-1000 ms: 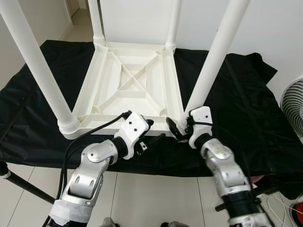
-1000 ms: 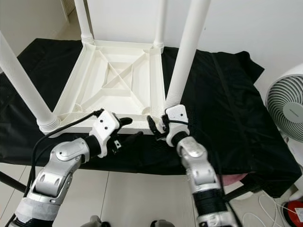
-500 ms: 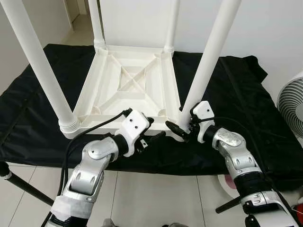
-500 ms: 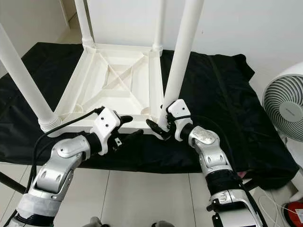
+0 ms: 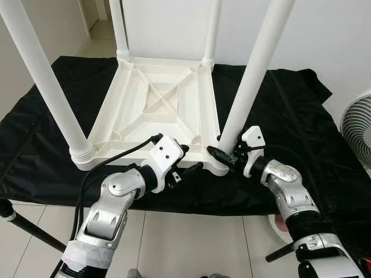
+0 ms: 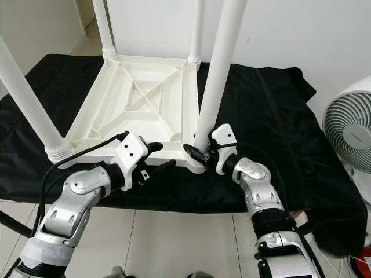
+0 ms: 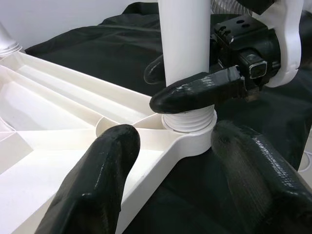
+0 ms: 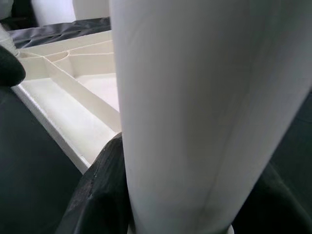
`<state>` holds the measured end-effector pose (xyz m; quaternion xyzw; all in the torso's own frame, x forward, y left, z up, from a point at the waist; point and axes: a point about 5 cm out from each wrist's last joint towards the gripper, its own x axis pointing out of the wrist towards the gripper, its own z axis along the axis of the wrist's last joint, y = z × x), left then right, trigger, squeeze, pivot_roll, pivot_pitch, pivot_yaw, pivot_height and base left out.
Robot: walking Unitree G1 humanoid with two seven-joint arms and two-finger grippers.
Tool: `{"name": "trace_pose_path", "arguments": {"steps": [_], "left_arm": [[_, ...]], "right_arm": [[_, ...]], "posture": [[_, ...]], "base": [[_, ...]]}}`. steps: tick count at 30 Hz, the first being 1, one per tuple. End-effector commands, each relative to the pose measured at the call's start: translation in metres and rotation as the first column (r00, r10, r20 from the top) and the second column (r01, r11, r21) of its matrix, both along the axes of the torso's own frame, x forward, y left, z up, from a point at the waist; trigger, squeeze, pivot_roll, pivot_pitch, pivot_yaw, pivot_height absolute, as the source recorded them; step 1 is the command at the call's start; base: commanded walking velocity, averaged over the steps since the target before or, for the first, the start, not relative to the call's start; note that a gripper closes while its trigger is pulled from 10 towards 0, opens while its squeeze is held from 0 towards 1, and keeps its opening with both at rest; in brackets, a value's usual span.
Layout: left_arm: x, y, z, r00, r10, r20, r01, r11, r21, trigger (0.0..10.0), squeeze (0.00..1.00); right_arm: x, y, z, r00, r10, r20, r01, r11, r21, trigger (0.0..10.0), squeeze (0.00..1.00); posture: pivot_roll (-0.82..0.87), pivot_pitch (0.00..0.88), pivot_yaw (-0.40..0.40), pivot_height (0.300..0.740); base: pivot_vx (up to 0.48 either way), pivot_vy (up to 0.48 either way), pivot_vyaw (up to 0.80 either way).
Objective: Building children table
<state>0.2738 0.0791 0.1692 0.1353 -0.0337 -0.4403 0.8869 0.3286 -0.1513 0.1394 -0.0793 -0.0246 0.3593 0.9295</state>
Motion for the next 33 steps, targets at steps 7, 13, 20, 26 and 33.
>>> {"name": "trace_pose_path", "arguments": {"steps": [7, 13, 20, 26, 33], "left_arm": [[0.004, 0.001, 0.002, 0.997, 0.072, 0.013, -0.072, 0.997, -0.027, 10.0, 0.0], [0.005, 0.0, 0.002, 0.997, 0.077, 0.01, -0.077, 0.996, -0.036, 10.0, 0.0], [0.007, -0.002, 0.004, 0.997, 0.074, 0.017, -0.073, 0.996, -0.042, 10.0, 0.0], [0.007, -0.002, 0.005, 0.997, 0.074, 0.02, -0.073, 0.996, -0.049, 10.0, 0.0], [0.006, -0.002, 0.005, 0.997, 0.076, 0.019, -0.075, 0.996, -0.052, 10.0, 0.0]], "right_arm": [[-0.001, 0.002, -0.007, 0.956, -0.293, -0.026, 0.293, 0.956, 0.001, 10.0, 0.0], [-0.004, 0.003, -0.015, 0.862, -0.503, -0.062, 0.505, 0.863, 0.017, 10.0, 0.0], [-0.014, 0.008, -0.017, 0.717, -0.695, -0.059, 0.697, 0.714, 0.062, 10.0, 0.0], [-0.021, 0.032, -0.012, 0.734, -0.676, -0.066, 0.679, 0.727, 0.106, 10.0, 0.0], [-0.021, 0.031, -0.003, 0.759, -0.647, -0.068, 0.649, 0.745, 0.153, 10.0, 1.0]], "posture": [[-0.11, 0.058, 0.007, 0.74], [-0.11, 0.059, 0.005, 0.74], [-0.12, 0.056, 0.003, 0.74], [-0.12, 0.053, -0.002, 0.74], [-0.12, 0.055, -0.007, 0.74]], "base": [[0.0, 0.0, 0.0], [0.0, 0.0, 0.0], [0.0, 0.0, 0.0], [0.0, 0.0, 0.0], [0.0, 0.0, 0.0]]}}
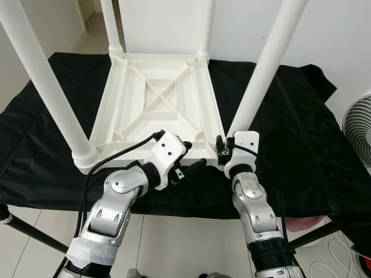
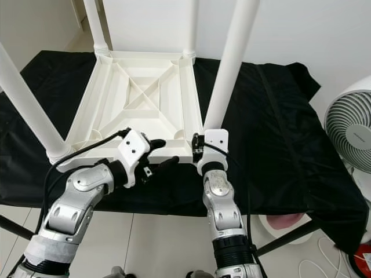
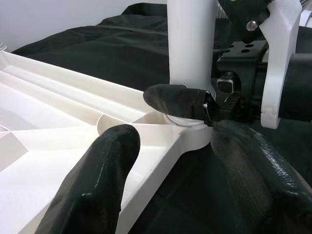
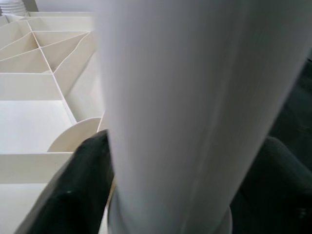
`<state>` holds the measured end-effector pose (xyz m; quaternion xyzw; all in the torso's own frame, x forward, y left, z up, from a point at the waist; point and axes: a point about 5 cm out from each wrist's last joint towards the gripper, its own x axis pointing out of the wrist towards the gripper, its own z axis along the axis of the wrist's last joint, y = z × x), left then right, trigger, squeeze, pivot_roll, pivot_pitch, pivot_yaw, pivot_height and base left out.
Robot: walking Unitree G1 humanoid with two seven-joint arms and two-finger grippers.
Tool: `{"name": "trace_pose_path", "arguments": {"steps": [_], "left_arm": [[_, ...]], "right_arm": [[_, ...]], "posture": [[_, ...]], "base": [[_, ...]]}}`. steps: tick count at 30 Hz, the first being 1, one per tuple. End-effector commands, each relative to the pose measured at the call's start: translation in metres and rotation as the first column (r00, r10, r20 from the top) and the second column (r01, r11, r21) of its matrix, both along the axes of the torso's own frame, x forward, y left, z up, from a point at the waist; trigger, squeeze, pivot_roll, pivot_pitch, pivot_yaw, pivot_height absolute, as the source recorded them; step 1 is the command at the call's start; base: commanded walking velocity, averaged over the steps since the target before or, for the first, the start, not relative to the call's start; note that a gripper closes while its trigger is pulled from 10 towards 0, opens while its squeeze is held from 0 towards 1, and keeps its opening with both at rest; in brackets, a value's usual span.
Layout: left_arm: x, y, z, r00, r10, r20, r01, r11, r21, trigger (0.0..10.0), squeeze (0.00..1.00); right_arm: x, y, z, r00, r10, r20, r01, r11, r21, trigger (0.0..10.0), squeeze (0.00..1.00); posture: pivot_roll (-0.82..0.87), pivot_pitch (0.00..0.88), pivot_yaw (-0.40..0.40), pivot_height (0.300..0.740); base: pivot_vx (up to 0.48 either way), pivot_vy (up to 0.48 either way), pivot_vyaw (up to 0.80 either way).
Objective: Building children table
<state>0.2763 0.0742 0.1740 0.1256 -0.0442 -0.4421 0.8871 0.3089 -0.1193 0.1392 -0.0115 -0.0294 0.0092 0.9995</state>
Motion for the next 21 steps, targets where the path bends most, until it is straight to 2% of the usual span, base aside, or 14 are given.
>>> {"name": "trace_pose_path", "arguments": {"steps": [1, 2, 4, 7, 8, 9, 10, 11, 13, 15, 17, 18, 21], "left_arm": [[0.004, 0.003, 0.0, 0.996, 0.084, 0.01, -0.084, 0.996, -0.026, 10.0, 0.0], [0.004, 0.003, 0.0, 0.996, 0.084, 0.01, -0.084, 0.996, -0.026, 10.0, 0.0], [0.004, 0.003, 0.001, 0.996, 0.086, 0.01, -0.086, 0.996, -0.027, 10.0, 0.0], [0.004, 0.003, 0.001, 0.996, 0.085, 0.01, -0.085, 0.996, -0.027, 10.0, 0.0], [0.003, 0.002, 0.001, 0.997, 0.08, 0.011, -0.08, 0.997, -0.024, 10.0, 0.0], [0.003, 0.002, 0.001, 0.997, 0.08, 0.011, -0.08, 0.997, -0.024, 10.0, 0.0], [0.003, 0.002, 0.001, 0.997, 0.078, 0.011, -0.078, 0.997, -0.024, 10.0, 0.0], [0.003, 0.002, 0.001, 0.997, 0.078, 0.011, -0.078, 0.997, -0.024, 10.0, 0.0], [0.005, 0.002, 0.002, 0.997, 0.073, 0.014, -0.073, 0.997, -0.017, 10.0, 0.0], [0.006, 0.002, 0.002, 0.997, 0.072, 0.016, -0.072, 0.997, -0.014, 10.0, 0.0], [0.006, 0.001, 0.003, 0.998, 0.065, 0.021, -0.064, 0.998, -0.011, 10.0, 0.0], [0.006, 0.001, 0.003, 0.998, 0.065, 0.021, -0.064, 0.998, -0.011, 10.0, 0.0], [0.008, 0.001, 0.006, 0.998, 0.055, 0.029, -0.055, 0.998, -0.009, 10.0, 0.0]], "right_arm": [[-0.001, -0.003, 0.0, 1.0, 0.024, -0.001, -0.024, 0.999, 0.023, 10.0, 1.0], [-0.001, -0.003, 0.0, 1.0, 0.024, -0.001, -0.024, 0.999, 0.023, 10.0, 1.0], [0.002, -0.008, 0.006, 0.991, 0.132, 0.019, -0.133, 0.991, 0.036, 10.0, 1.0], [0.004, -0.013, 0.011, 0.981, 0.193, 0.035, -0.194, 0.981, 0.008, 10.0, 1.0], [0.007, -0.024, 0.02, 0.937, 0.348, 0.036, -0.346, 0.936, -0.067, 10.0, 0.69], [0.007, -0.024, 0.02, 0.937, 0.348, 0.036, -0.346, 0.936, -0.067, 10.0, 0.69], [0.007, -0.027, 0.024, 0.918, 0.395, 0.035, -0.39, 0.915, -0.106, 10.0, 0.0], [0.007, -0.027, 0.024, 0.918, 0.395, 0.035, -0.39, 0.915, -0.106, 10.0, 0.0], [0.013, -0.036, 0.028, 0.886, 0.463, 0.029, -0.452, 0.875, -0.176, 10.0, 0.0], [0.016, -0.038, 0.029, 0.874, 0.487, 0.013, -0.477, 0.861, -0.179, 10.0, 0.0], [0.023, -0.039, 0.03, 0.849, 0.529, -0.013, -0.519, 0.827, -0.217, 10.0, 0.0], [0.023, -0.039, 0.03, 0.849, 0.529, -0.013, -0.519, 0.827, -0.217, 10.0, 0.0], [0.028, -0.031, 0.026, 0.766, 0.639, -0.072, -0.637, 0.738, -0.221, 10.0, 0.0]], "posture": [[-0.12, 0.055, -0.009, 0.74], [-0.12, 0.055, -0.009, 0.74], [-0.12, 0.055, -0.006, 0.74], [-0.12, 0.057, -0.004, 0.74], [-0.13, 0.058, 0.001, 0.74], [-0.13, 0.058, 0.001, 0.74], [-0.13, 0.058, 0.001, 0.74], [-0.13, 0.058, 0.001, 0.74], [-0.13, 0.057, 0.011, 0.74], [-0.13, 0.056, 0.015, 0.74], [-0.13, 0.05, 0.021, 0.74], [-0.13, 0.05, 0.021, 0.74], [-0.13, 0.039, 0.027, 0.74]], "base": [[0.0, 0.0, 0.0], [0.0, 0.0, 0.0], [0.0, 0.0, 0.0], [0.0, 0.0, 0.0], [0.0, 0.0, 0.0], [0.0, 0.0, 0.0], [0.0, 0.0, 0.0], [0.0, 0.0, 0.0], [0.0, 0.0, 0.0], [0.0, 0.0, 0.0], [0.0, 0.0, 0.0], [0.0, 0.0, 0.0], [0.0, 0.0, 0.0]]}}
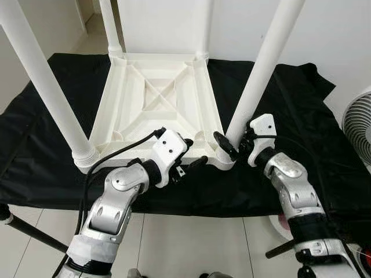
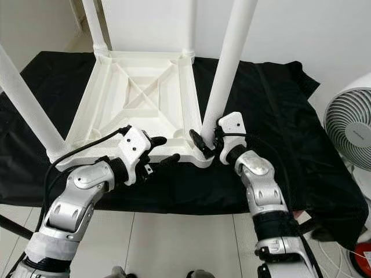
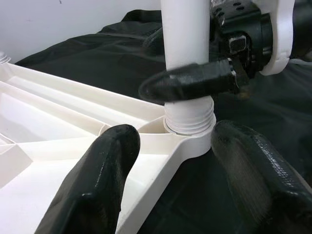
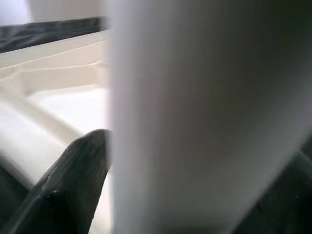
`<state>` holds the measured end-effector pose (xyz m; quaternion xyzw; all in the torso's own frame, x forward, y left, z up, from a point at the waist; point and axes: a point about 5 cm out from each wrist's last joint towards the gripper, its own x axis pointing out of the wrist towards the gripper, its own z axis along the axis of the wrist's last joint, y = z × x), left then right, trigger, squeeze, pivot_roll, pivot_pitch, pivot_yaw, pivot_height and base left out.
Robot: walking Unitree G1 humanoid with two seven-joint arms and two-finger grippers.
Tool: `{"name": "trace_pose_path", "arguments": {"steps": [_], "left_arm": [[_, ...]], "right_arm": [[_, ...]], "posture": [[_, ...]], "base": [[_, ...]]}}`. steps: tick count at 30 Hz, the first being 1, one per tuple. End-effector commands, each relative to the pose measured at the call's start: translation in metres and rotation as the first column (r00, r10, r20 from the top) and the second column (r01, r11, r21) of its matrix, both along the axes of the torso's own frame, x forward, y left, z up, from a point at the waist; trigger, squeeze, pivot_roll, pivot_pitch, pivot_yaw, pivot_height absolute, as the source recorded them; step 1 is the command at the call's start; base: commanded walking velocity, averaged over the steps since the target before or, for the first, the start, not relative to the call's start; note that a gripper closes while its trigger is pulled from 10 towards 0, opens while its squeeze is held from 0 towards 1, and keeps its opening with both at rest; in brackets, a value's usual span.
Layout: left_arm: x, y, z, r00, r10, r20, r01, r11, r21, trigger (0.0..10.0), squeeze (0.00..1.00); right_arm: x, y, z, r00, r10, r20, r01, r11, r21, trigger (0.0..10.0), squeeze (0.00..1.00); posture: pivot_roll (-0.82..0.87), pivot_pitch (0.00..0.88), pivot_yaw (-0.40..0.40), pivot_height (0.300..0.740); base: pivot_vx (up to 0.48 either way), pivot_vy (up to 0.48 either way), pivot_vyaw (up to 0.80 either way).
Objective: Building children table
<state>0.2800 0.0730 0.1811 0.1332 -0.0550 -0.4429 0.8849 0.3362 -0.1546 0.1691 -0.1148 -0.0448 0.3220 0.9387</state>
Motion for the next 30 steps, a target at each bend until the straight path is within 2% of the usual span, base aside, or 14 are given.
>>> {"name": "trace_pose_path", "arguments": {"steps": [1, 4, 8, 9, 10, 11, 14, 15, 21, 22, 23, 24, 28, 30], "left_arm": [[0.004, 0.002, -0.001, 0.998, 0.059, 0.005, -0.059, 0.998, -0.014, 10.0, 0.0], [0.005, 0.002, 0.0, 0.998, 0.059, 0.009, -0.059, 0.998, -0.014, 10.0, 0.0], [0.005, 0.001, 0.001, 0.998, 0.058, 0.011, -0.058, 0.998, -0.015, 10.0, 0.0], [0.004, 0.0, 0.001, 0.998, 0.055, 0.012, -0.055, 0.998, -0.015, 10.0, 0.0], [0.004, 0.0, 0.001, 0.998, 0.055, 0.012, -0.055, 0.998, -0.015, 10.0, 0.0], [0.004, -0.001, 0.001, 0.999, 0.053, 0.013, -0.052, 0.999, -0.015, 10.0, 0.0], [0.004, -0.001, 0.001, 0.999, 0.053, 0.013, -0.052, 0.999, -0.015, 10.0, 0.0], [0.004, -0.002, 0.001, 0.999, 0.05, 0.014, -0.05, 0.999, -0.017, 10.0, 0.0], [0.003, -0.003, 0.002, 0.999, 0.046, 0.014, -0.045, 0.999, -0.019, 10.0, 0.0], [0.002, -0.003, 0.001, 0.999, 0.044, 0.013, -0.044, 0.999, -0.019, 10.0, 0.0], [0.002, -0.003, 0.001, 0.999, 0.044, 0.013, -0.044, 0.999, -0.019, 10.0, 0.0], [0.001, -0.004, 0.0, 0.999, 0.042, 0.01, -0.042, 0.999, -0.02, 10.0, 0.0], [0.001, -0.004, 0.0, 0.999, 0.041, 0.007, -0.041, 0.999, -0.019, 10.0, 0.0], [-0.001, -0.004, -0.002, 0.999, 0.041, 0.002, -0.041, 0.999, -0.017, 10.0, 0.0]], "right_arm": [[0.001, 0.007, -0.006, 0.995, 0.09, -0.038, -0.091, 0.996, -0.023, 10.0, 0.0], [0.001, 0.01, -0.012, 0.984, 0.161, -0.074, -0.164, 0.986, -0.031, 10.0, 0.0], [0.001, 0.01, -0.015, 0.977, 0.191, -0.091, -0.195, 0.98, -0.036, 10.0, 0.0], [0.002, 0.011, -0.017, 0.974, 0.2, -0.102, -0.204, 0.978, -0.033, 4.9, 0.0], [0.002, 0.011, -0.017, 0.974, 0.2, -0.102, -0.204, 0.978, -0.033, 4.9, 0.0], [0.004, 0.012, -0.019, 0.971, 0.209, -0.115, -0.214, 0.976, -0.032, 3.6, 0.0], [0.004, 0.012, -0.019, 0.971, 0.209, -0.115, -0.214, 0.976, -0.032, 3.6, 0.0], [0.004, 0.012, -0.021, 0.969, 0.213, -0.126, -0.218, 0.976, -0.026, 0.0, 0.0], [0.004, 0.01, -0.021, 0.976, 0.186, -0.116, -0.187, 0.982, 0.003, 0.0, 0.0], [0.003, 0.01, -0.021, 0.983, 0.152, -0.105, -0.151, 0.988, 0.013, 6.3, 0.0], [0.003, 0.01, -0.021, 0.983, 0.152, -0.105, -0.151, 0.988, 0.013, 6.3, 0.0], [0.004, 0.009, -0.022, 0.99, 0.091, -0.104, -0.09, 0.996, 0.011, 10.0, 0.0], [0.005, 0.009, -0.023, 0.993, 0.042, -0.113, -0.041, 0.999, 0.015, 10.0, 0.0], [0.001, 0.018, -0.025, 0.988, -0.095, -0.121, 0.101, 0.994, 0.045, 10.0, 0.0]], "posture": [[-0.12, 0.036, 0.028, 0.74], [-0.12, 0.031, 0.031, 0.74], [-0.12, 0.026, 0.031, 0.74], [-0.12, 0.022, 0.03, 0.74], [-0.12, 0.022, 0.03, 0.74], [-0.11, 0.016, 0.029, 0.74], [-0.11, 0.016, 0.029, 0.74], [-0.11, 0.016, 0.029, 0.74], [-0.11, 0.014, 0.026, 0.74], [-0.11, 0.019, 0.023, 0.74], [-0.11, 0.019, 0.023, 0.74], [-0.11, 0.019, 0.023, 0.74], [-0.11, 0.019, 0.023, 0.74], [-0.12, 0.027, 0.021, 0.74]], "base": [[0.0, 0.0, 0.0], [0.0, 0.0, 0.0], [0.0, 0.0, 0.0], [0.0, 0.0, 0.0], [0.0, 0.0, 0.0], [0.0, 0.0, 0.0], [0.0, 0.0, 0.0], [0.0, 0.0, 0.0], [0.0, 0.0, 0.0], [0.0, 0.0, 0.0], [0.0, 0.0, 0.0], [0.0, 0.0, 0.0], [0.0, 0.0, 0.0], [0.0, 0.0, 0.0]]}}
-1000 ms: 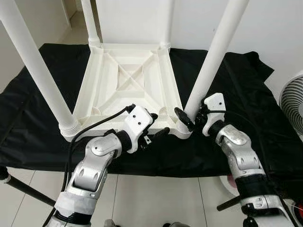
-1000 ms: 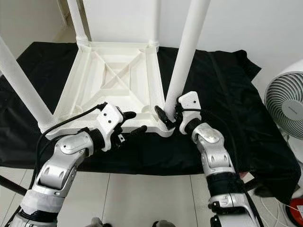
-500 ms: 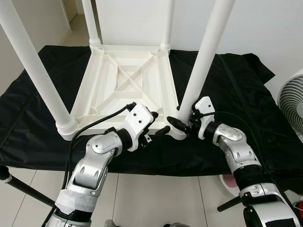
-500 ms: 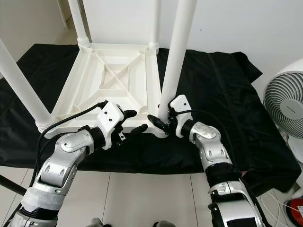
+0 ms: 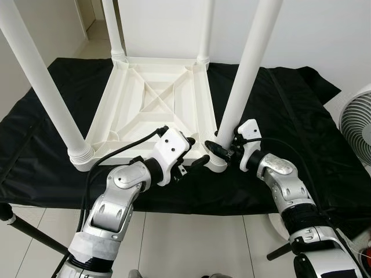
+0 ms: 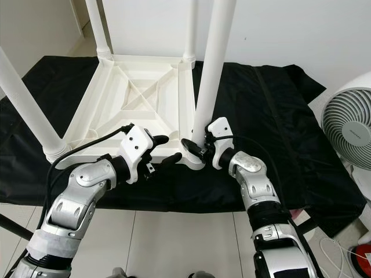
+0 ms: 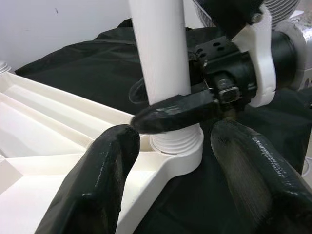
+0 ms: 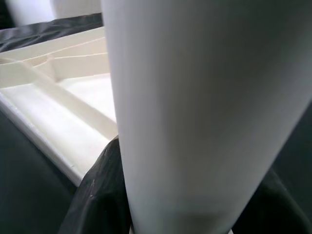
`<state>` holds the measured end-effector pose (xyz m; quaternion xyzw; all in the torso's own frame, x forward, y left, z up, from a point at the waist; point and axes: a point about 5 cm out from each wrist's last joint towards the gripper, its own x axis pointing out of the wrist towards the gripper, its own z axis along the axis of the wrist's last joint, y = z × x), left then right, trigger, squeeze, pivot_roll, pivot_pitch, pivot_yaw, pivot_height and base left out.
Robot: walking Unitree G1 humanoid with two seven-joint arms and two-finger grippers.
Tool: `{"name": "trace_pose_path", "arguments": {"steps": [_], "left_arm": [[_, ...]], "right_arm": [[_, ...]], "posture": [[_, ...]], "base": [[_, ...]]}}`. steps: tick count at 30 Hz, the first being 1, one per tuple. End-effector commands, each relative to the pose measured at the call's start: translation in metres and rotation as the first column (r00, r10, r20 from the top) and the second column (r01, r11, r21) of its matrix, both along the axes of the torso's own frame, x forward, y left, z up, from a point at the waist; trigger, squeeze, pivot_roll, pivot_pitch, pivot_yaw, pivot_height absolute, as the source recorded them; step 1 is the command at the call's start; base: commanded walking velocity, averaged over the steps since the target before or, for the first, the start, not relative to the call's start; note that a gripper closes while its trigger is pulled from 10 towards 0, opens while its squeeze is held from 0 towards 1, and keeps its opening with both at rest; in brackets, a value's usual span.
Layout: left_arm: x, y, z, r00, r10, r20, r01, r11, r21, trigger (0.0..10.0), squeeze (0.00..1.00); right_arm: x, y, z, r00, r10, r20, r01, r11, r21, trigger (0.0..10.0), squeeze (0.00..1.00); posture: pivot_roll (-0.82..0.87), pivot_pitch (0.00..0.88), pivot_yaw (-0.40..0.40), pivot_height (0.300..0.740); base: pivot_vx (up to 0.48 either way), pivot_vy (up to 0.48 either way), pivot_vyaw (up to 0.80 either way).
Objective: Building children table
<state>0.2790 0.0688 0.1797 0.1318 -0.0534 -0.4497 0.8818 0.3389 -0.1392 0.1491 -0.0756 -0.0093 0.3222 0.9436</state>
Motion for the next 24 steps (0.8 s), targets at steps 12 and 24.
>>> {"name": "trace_pose_path", "arguments": {"steps": [12, 24], "left_arm": [[-0.001, 0.0, -0.002, 0.998, 0.066, 0.005, -0.066, 0.998, -0.016, 10.0, 0.0], [0.0, 0.005, -0.002, 0.996, 0.091, 0.006, -0.091, 0.996, -0.013, 10.0, 0.0]], "right_arm": [[-0.016, 0.023, -0.003, 0.907, -0.42, -0.022, 0.42, 0.899, 0.126, 10.0, 0.0], [-0.023, 0.029, 0.001, 0.835, -0.543, -0.089, 0.548, 0.81, 0.209, 10.0, 1.0]], "posture": [[-0.11, 0.038, 0.001, 0.74], [-0.11, 0.047, -0.004, 0.74]], "base": [[0.0, 0.0, 0.0], [0.0, 0.0, 0.0]]}}
